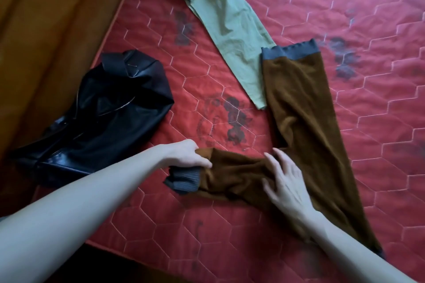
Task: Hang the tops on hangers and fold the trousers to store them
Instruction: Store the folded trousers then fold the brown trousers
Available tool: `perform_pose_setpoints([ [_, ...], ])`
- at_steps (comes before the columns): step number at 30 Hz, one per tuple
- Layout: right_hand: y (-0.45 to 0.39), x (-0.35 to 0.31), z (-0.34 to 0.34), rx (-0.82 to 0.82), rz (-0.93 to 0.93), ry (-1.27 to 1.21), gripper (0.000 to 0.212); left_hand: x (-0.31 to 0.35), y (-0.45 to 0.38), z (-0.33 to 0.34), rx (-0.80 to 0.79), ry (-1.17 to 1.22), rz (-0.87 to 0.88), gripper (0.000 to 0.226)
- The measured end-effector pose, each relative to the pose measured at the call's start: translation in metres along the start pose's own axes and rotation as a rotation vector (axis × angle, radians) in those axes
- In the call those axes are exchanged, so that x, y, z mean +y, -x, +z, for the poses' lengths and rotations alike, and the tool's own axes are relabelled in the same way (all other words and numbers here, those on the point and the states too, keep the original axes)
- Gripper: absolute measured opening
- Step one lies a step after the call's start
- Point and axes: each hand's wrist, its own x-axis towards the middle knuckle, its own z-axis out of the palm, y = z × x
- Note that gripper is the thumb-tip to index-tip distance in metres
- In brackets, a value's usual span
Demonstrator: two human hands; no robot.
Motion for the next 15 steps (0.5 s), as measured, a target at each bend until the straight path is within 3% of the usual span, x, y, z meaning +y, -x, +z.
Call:
perform_pose_setpoints([
  [5, -0.007, -0.039, -0.010, -0.194, -0.195, -0.351, 0.109, 0.051, -0.007, 0.028, -0.113, 0.279, 0.130, 0.041],
  [7, -0.003, -0.046, -0.013, -0.265, -0.160, -0.480, 0.122, 0.065, -0.012, 0.041, -0.153, 0.372, 0.131, 0.040],
  [9, 0.004, -0.054, -0.015, -0.290, -0.009, -0.695, 0.127, 0.081, -0.012, 0.056, -0.186, 0.483, 0.132, 0.038],
  [12, 0.013, -0.050, -0.016, -0.105, 0.176, -0.916, 0.105, 0.100, -0.018, 0.074, -0.206, 0.590, 0.133, 0.033],
  [15, 0.018, -0.033, -0.025, 0.128, 0.262, -0.994, 0.076, 0.118, -0.025, 0.090, -0.184, 0.671, 0.245, 0.025],
])
